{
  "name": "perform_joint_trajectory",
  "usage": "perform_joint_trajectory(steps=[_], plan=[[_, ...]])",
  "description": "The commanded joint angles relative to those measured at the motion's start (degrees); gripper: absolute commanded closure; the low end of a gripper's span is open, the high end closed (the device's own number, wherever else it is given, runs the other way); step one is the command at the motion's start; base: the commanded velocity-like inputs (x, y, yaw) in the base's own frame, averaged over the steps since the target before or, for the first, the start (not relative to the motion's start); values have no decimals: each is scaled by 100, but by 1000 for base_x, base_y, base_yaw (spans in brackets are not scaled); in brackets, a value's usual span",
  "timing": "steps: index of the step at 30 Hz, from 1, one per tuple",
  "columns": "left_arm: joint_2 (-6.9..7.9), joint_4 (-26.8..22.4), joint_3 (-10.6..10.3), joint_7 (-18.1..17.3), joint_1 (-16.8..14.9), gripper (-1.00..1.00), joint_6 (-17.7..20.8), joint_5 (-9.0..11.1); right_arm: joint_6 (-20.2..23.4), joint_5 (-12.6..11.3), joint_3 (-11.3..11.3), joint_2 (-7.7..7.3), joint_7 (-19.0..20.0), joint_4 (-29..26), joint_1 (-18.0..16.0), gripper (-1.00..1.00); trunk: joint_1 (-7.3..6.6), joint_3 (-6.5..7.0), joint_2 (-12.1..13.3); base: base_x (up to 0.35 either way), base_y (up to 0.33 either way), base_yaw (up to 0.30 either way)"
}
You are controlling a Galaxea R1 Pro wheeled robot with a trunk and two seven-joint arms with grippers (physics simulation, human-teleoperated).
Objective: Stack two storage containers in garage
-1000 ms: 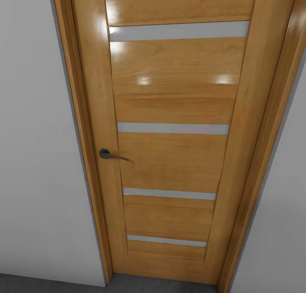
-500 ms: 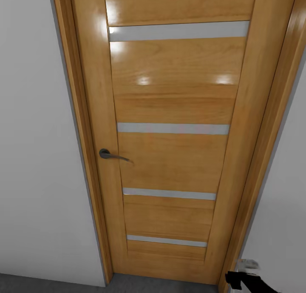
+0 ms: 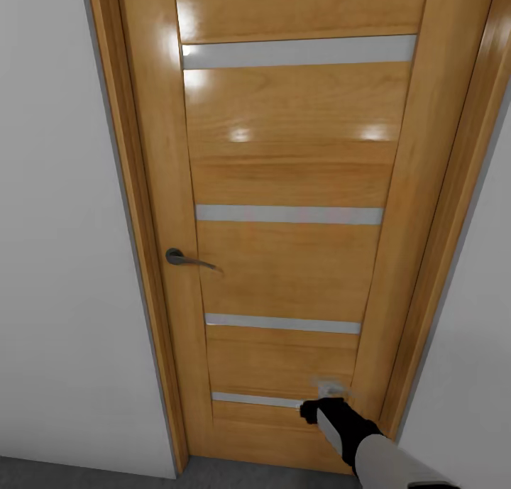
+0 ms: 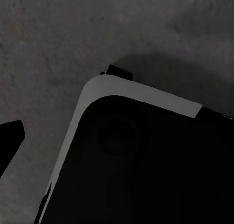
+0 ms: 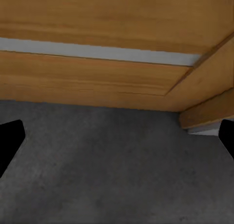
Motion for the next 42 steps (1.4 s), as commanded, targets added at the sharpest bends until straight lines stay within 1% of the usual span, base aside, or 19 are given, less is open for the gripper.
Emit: perform_joint_trajectory(steps=[1, 2, 5, 8, 10, 12, 13, 16, 17, 18, 20, 21, 25, 33, 36, 38, 39, 41, 42], plan=[[0, -4, -4, 6, 0, -100, -10, 21, 62, 73, 3, 180, -110, -30, -69, -100, 0, -6, -3, 0, 0, 0], [0, -4, -2, 6, 0, -100, -10, 21, 77, 131, 3, 327, -196, -63, -114, -100, 0, -6, -3, 0, 0, 0], [4, -4, 2, 6, 0, -100, -10, 21, 107, 228, 12, 327, -351, -241, -161, -100, 0, -6, -3, 0, 0, 0], [2, -4, 7, 6, 0, -100, -10, 21, 237, 322, 90, 327, -443, -564, -180, -100, 0, -6, -3, 0, 0, 0], [-4, -4, 9, 6, 0, -100, -10, 16, 614, 350, 402, 327, -452, -1125, -189, -100, 0, -6, -3, 0, 0, 0], [-6, -4, 7, 6, 0, -100, -10, 15, 715, 345, 523, 327, -444, -1322, -190, -100, 0, -6, -3, 0, 0, 0], [-7, -4, 6, 6, 0, -100, -10, 14, 780, 343, 625, 327, -437, -1495, -191, -100, 0, -6, -3, 0, 0, 0], [-4, -4, 5, 6, 0, -100, -10, 13, 855, 338, 846, 327, -420, -1794, -189, -100, 0, -6, -3, 0, 0, 0], [-2, -4, 5, 6, 0, -100, -10, 12, 879, 335, 997, 327, -416, -1900, -187, -100, 0, -6, -3, 0, 0, 0], [-2, -4, 5, 6, 0, -100, -10, 14, 888, 334, 1077, 327, -415, -1941, -187, -100, 0, -6, -3, 0, 0, 0], [-1, -4, 5, 6, 0, -100, -10, 13, 908, 327, 1352, 327, -412, -2039, -188, -100, 0, -6, -3, 0, 0, 0], [-1, -4, 5, 6, 0, -100, -10, 12, 913, 324, 1430, 327, -412, -2063, -186, -100, 0, -6, -3, 0, 0, 0], [0, -4, 5, 6, 0, -100, -10, 12, 932, 320, 1539, 327, -419, -2097, -186, -100, 0, -6, -3, 0, 0, 0], [8, -4, 10, 6, 0, -100, -10, 20, 933, 320, 1593, 327, -413, -2114, -184, -100, 0, -6, -3, 0, 0, 0], [5, -4, 6, 6, 0, -100, -10, 19, 841, 327, 1650, 327, -405, -2153, -186, -100, 0, -6, -3, 0, 0, 0], [4, -4, 10, 6, 0, -100, -10, 18, 710, 331, 1785, 327, -399, -2173, -190, -100, 0, -6, -3, 0, 0, 0], [3, -4, 12, 6, 0, -100, -10, 19, 545, 337, 1955, 327, -396, -2202, -191, -100, 0, -6, -3, 0, 0, 0], [2, -4, 12, 6, 0, -100, -10, 17, 344, 350, 2190, 327, -395, -2262, -192, -100, 0, -6, -3, 0, 0, 0], [1, -4, 16, 6, 0, -100, -10, 15, 157, 365, 2452, 327, -394, -2347, -192, -100, 0, -6, -3, 0, 0, 0]])
